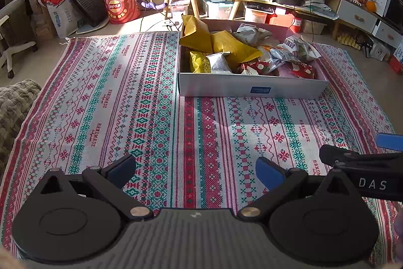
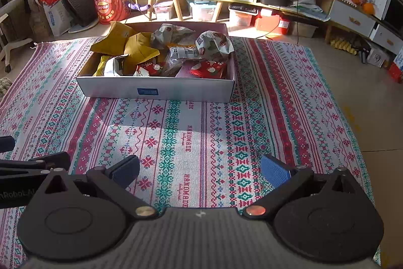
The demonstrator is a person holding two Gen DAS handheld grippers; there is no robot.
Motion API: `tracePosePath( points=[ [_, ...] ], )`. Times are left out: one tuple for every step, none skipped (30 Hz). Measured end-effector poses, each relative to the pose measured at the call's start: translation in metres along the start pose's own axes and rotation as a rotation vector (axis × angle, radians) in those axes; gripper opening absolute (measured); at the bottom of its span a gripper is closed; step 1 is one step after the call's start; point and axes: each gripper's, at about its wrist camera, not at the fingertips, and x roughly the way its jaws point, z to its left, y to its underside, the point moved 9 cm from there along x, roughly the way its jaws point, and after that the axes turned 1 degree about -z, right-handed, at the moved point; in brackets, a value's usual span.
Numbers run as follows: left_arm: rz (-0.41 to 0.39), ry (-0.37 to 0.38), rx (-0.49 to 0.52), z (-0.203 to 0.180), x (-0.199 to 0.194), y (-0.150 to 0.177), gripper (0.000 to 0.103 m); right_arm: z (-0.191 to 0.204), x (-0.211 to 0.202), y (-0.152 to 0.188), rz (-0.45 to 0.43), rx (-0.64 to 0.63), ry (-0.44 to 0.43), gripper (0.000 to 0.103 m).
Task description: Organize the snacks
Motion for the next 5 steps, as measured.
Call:
tracePosePath(
  points=[
    [0.001, 0.000, -0.001, 0.0001, 0.0002, 0.0003, 0.103, 0.0001, 0.0001, 0.0004, 0.000, -0.001, 0.000, 0.102],
    [0.003, -0.001, -0.001, 0.0003, 0.0004, 0.0006, 0.103, 0.0003, 0.0002, 0.0007, 0.000, -0.001, 0.000, 0.102],
    [0.004, -0.001, -0.002, 0.0005, 0.0006, 0.0008, 0.103, 0.0004, 0.0002, 0.0006, 0.000, 0.000, -0.001, 0.102],
    [0.005, -0.003, -0.002, 0.0008, 0.0010, 0.0012, 0.103, 0.0009, 0.0007, 0.0012, 0.000, 0.000, -0.002, 0.102],
    [0.009, -0.004, -0.001, 0.0016, 0.0017, 0.0015, 0.103, 0.0014, 0.0012, 0.0020, 0.000, 0.000, -0.003, 0.102]
  ],
)
